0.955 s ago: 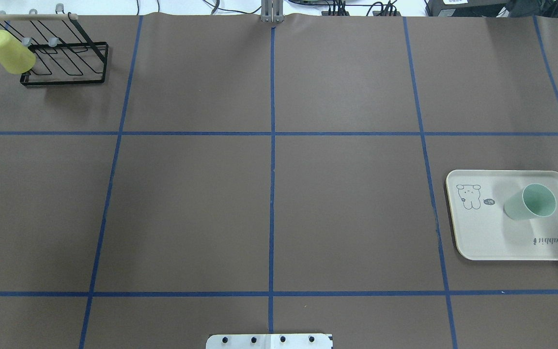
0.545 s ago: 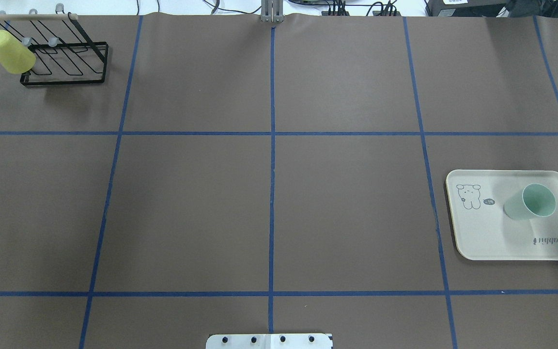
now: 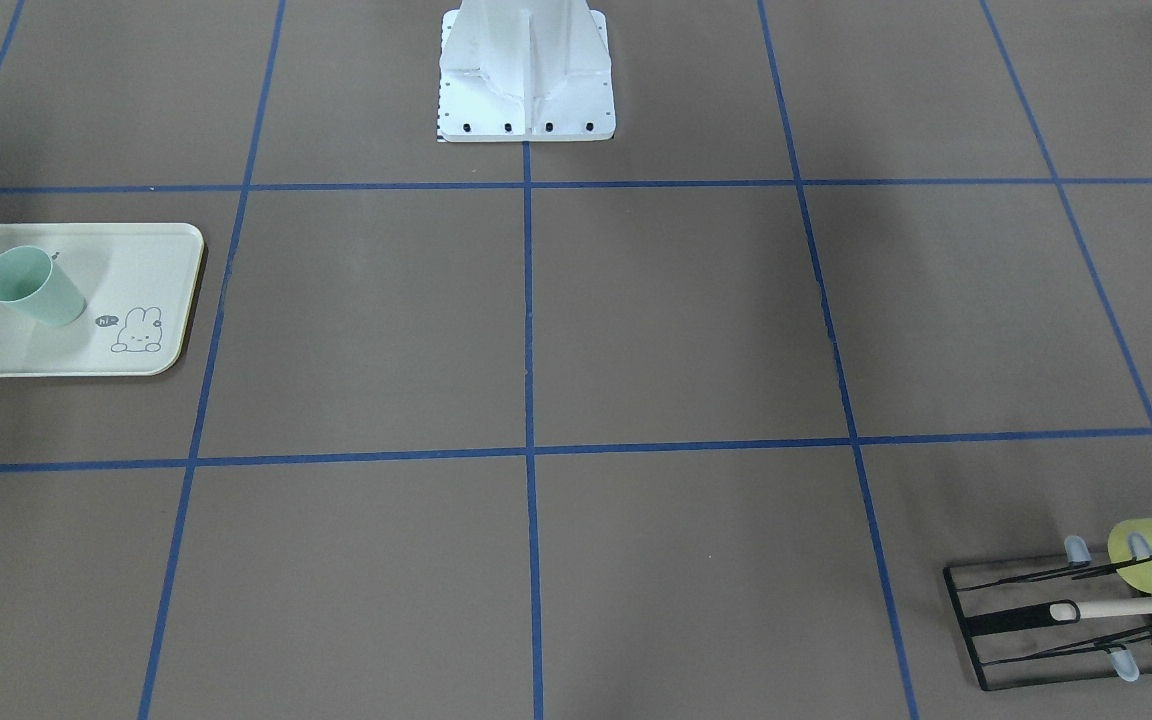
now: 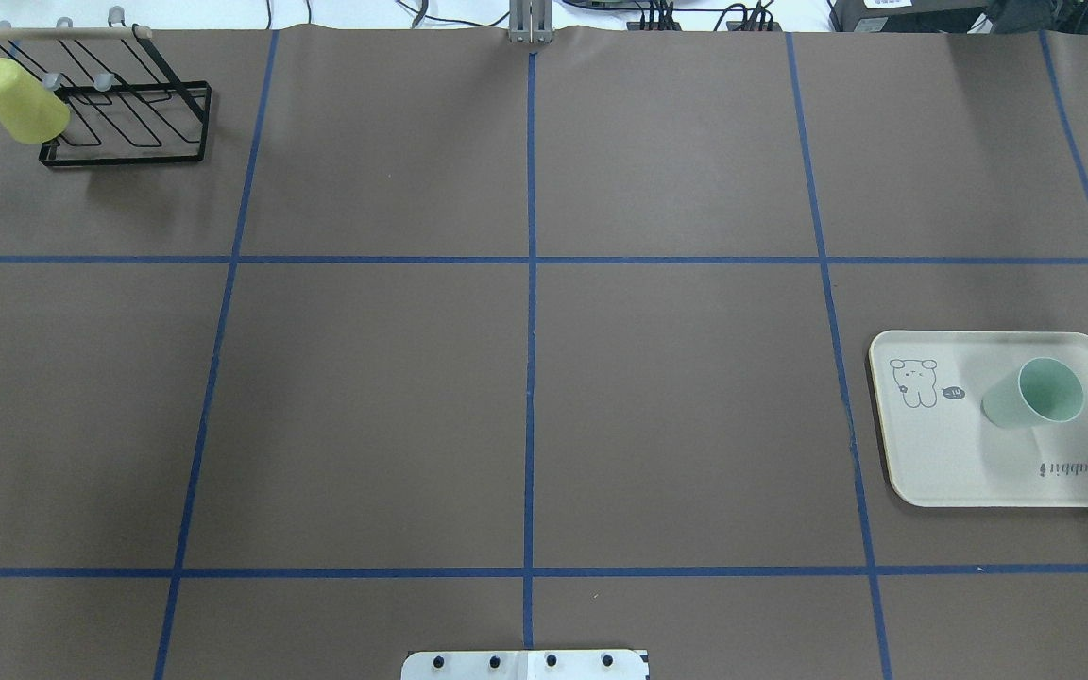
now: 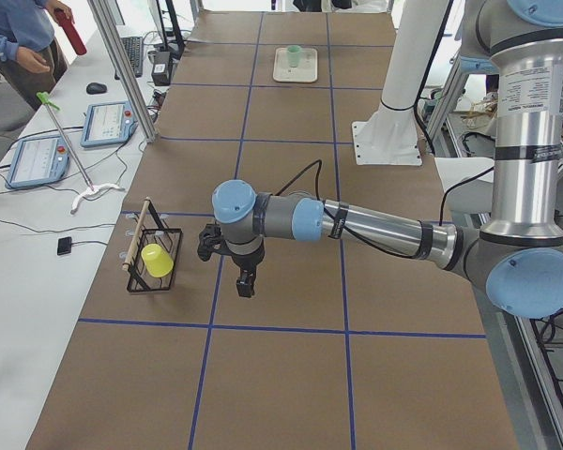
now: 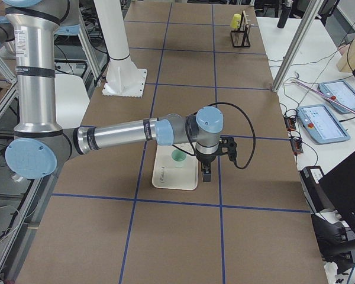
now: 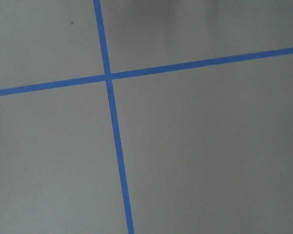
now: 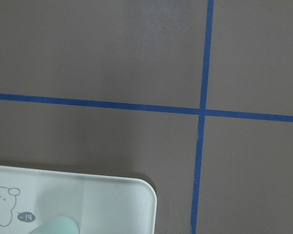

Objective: Left arm grabs green cup and hands to right arm on tray

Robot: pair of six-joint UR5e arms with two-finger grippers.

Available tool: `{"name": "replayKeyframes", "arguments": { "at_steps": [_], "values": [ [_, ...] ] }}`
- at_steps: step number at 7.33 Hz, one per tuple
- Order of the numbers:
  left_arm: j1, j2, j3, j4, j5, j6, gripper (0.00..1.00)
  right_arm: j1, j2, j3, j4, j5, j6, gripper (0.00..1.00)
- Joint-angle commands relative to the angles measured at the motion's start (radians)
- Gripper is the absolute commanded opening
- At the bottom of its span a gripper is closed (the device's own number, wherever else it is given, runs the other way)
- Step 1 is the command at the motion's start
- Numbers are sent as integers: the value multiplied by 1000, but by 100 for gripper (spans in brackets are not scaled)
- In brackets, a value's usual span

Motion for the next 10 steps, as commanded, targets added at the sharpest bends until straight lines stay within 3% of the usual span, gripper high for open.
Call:
{"name": "replayKeyframes", "arguments": {
  "at_steps": [1,10],
  "values": [
    [0,-23,-6,-4,-1,-5,100,0,1,12,-2,-6,-1,100],
    [-14,-26,-42,-33,-1,-7,100,-23,25,23,-2,9,14,100]
  ]
}}
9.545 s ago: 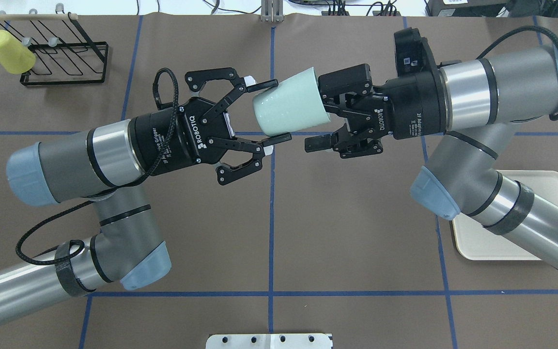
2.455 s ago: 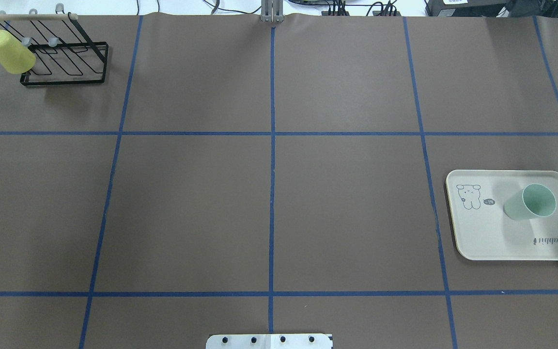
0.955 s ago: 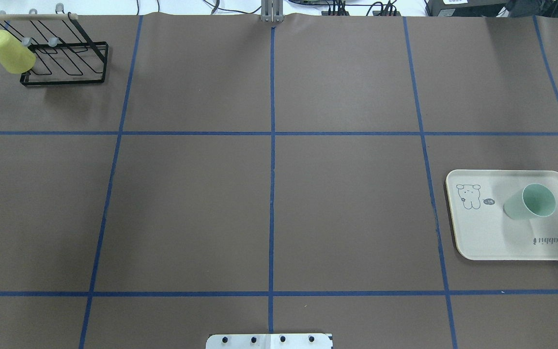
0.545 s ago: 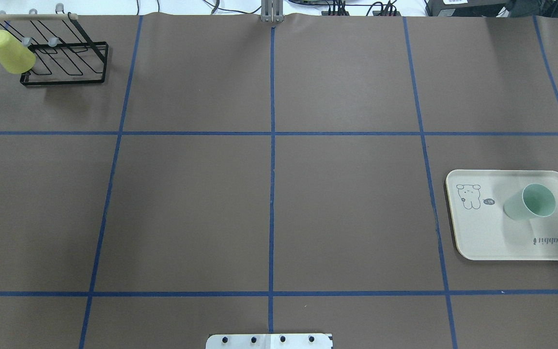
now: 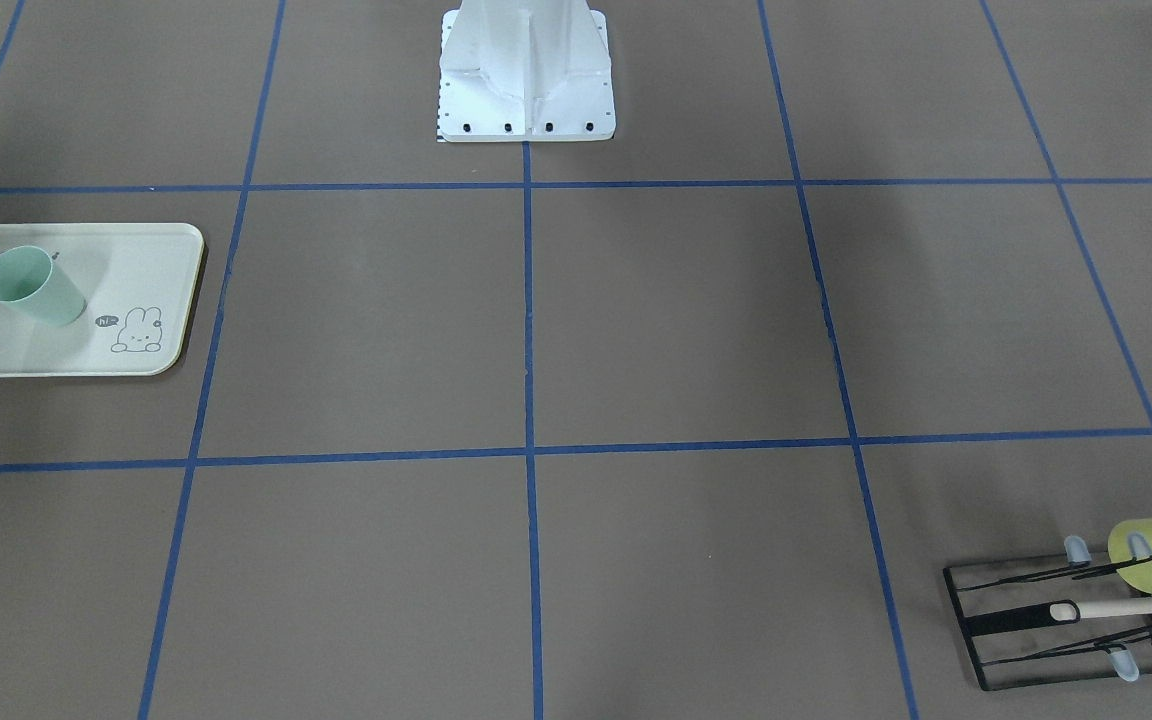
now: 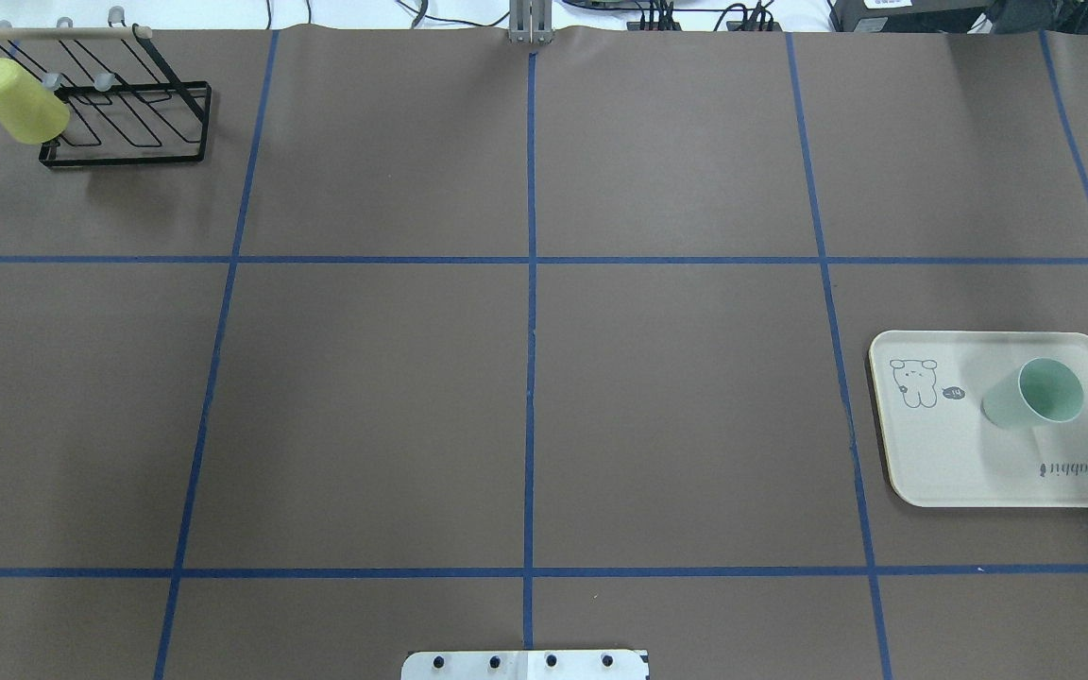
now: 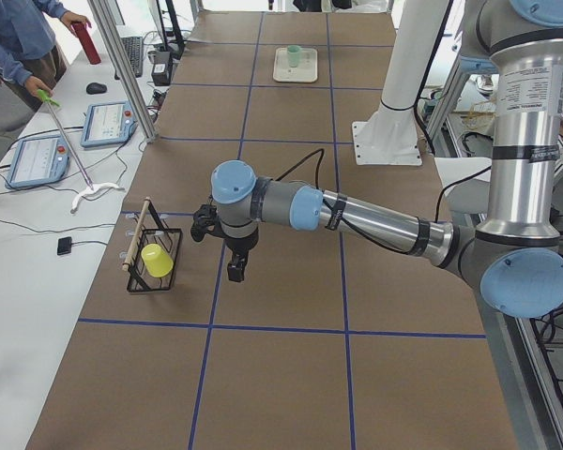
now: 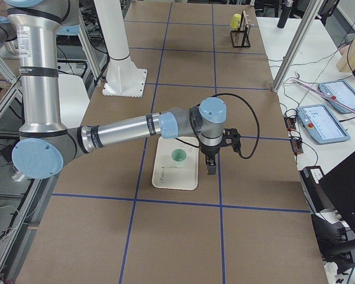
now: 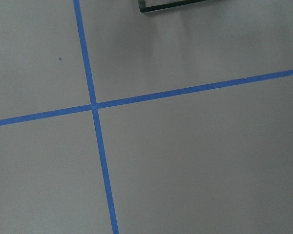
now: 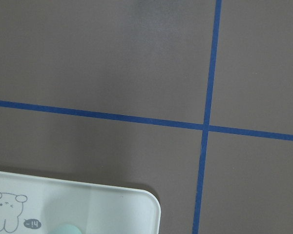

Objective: Left arm grabs green cup and hands to right arm on tray

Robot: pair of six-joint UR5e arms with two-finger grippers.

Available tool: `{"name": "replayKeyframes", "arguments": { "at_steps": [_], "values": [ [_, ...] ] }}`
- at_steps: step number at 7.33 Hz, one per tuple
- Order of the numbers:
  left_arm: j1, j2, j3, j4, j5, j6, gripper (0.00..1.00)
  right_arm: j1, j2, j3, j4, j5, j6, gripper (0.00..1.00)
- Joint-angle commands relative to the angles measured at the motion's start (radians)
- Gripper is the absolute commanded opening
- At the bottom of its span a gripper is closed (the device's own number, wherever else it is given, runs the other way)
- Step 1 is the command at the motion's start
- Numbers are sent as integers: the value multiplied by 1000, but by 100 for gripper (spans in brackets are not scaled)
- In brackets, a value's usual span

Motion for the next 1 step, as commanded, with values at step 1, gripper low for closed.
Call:
{"name": "replayKeyframes", "arguments": {
  "at_steps": [1],
  "values": [
    [-1,0,-4,-1,0,0,100,-4,1,0,1,4,1,100]
  ]
}}
